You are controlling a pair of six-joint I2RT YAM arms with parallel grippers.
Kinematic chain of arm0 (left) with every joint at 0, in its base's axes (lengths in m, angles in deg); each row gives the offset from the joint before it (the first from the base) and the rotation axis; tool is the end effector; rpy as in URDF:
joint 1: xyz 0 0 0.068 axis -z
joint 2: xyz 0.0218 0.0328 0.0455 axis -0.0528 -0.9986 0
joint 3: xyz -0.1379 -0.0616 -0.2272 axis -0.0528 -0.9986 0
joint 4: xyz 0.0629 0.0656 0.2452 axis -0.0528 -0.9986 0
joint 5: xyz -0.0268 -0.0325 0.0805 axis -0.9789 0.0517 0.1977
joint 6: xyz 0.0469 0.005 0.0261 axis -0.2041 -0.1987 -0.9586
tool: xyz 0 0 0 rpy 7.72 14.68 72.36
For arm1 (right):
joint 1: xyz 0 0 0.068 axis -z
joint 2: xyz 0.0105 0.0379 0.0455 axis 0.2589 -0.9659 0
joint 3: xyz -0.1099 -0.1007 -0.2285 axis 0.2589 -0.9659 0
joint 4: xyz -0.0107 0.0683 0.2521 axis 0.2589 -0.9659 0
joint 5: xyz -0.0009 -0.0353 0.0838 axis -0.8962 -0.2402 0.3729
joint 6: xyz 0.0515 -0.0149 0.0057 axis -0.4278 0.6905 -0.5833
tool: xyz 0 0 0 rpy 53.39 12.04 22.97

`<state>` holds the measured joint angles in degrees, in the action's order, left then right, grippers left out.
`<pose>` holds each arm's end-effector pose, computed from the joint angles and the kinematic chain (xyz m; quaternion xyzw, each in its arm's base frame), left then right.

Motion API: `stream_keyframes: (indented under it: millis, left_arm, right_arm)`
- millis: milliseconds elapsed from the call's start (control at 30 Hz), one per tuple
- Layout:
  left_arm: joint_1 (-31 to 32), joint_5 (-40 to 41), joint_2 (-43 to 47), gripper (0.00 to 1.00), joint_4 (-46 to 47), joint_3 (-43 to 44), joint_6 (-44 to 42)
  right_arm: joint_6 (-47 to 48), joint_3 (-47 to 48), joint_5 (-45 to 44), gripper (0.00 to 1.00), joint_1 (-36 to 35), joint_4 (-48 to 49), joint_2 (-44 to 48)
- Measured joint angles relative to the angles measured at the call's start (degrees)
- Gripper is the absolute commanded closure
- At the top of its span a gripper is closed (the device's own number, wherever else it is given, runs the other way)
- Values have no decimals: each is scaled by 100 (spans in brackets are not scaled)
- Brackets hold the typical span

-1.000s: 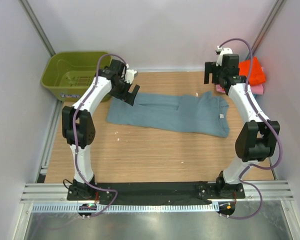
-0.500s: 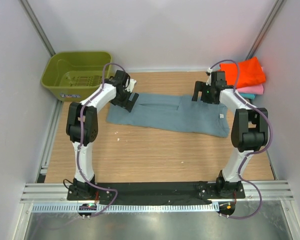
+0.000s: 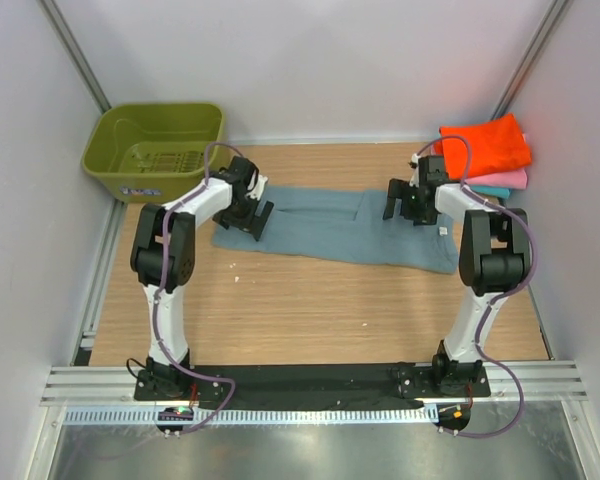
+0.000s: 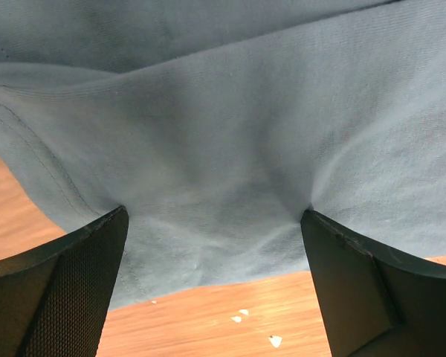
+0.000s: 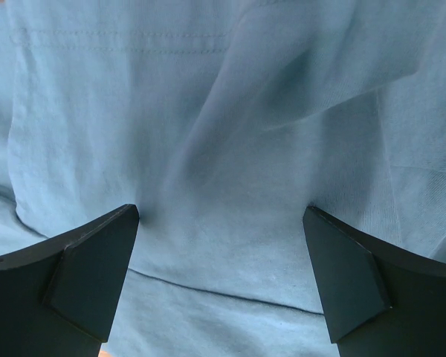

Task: Fold and stack the t-shirts
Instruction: Fold the tshirt

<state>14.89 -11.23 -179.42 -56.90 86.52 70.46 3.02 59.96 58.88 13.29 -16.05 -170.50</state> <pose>0.4087 -0.1315 0.1667 0.1755 0.9708 -0.0144 0.1629 0.4030 0.0169 0.1722 0.0461 0.9593 0.0917 0.2633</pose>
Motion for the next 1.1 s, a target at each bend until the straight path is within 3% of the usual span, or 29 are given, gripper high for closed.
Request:
stream_keyframes:
  millis: [100,400,633,800,1100]
  left_arm:
    - [-2,-15,275,0,133,-428,133]
    - [140,46,1552,0,7,-2192,212]
    - [385,155,2240,0,-323,-2479,24]
    - [380,483,2455,0,-605,-1762,-369]
    - [291,920,2031,1,-433,-1401,-1082]
  right_arm:
    - [-7,240,9,0,0,-61,-179]
    - [2,2494,142,0,-240,-120,-1740]
    - [133,3073,35,0,-564,-127,-2057]
    - [177,2830,-66,0,-568,-304,-1593]
    - [-415,1204,212,0,-369,-225,774]
